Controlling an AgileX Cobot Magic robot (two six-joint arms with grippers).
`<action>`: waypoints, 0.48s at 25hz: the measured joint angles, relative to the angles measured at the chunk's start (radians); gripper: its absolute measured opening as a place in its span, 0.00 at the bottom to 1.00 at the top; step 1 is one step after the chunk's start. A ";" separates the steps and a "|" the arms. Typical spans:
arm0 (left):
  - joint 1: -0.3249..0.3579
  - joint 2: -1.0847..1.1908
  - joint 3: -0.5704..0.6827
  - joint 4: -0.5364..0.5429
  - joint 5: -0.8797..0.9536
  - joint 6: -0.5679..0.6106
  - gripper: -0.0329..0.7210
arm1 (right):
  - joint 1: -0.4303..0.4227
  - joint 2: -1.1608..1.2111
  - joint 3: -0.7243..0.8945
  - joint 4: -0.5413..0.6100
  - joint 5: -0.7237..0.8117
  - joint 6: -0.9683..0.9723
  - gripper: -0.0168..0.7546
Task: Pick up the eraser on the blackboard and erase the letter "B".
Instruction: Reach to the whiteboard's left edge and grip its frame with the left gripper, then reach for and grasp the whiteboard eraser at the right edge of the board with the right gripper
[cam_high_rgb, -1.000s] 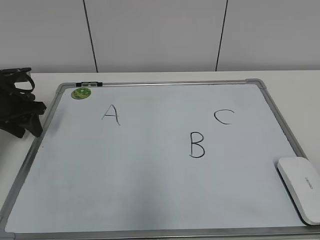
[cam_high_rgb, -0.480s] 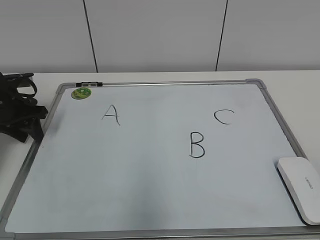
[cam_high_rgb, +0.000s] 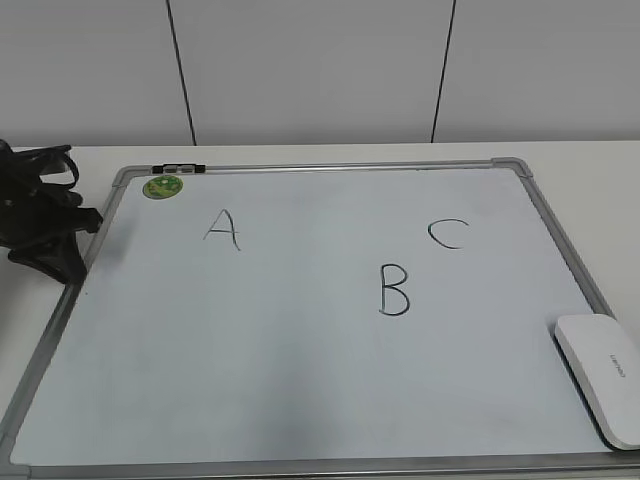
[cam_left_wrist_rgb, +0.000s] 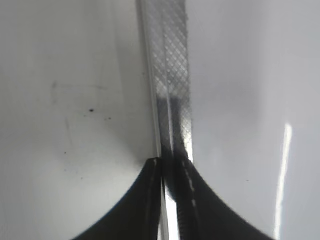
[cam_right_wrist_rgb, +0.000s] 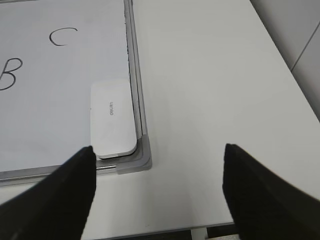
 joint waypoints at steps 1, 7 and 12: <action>0.000 0.000 0.000 -0.006 0.002 0.000 0.10 | 0.000 0.000 0.000 0.000 0.000 0.000 0.78; 0.000 0.000 -0.002 -0.010 0.002 -0.004 0.09 | 0.000 0.005 -0.064 0.004 0.000 0.000 0.78; 0.000 0.000 -0.002 -0.014 0.002 -0.004 0.09 | 0.000 0.238 -0.194 0.027 -0.041 0.000 0.78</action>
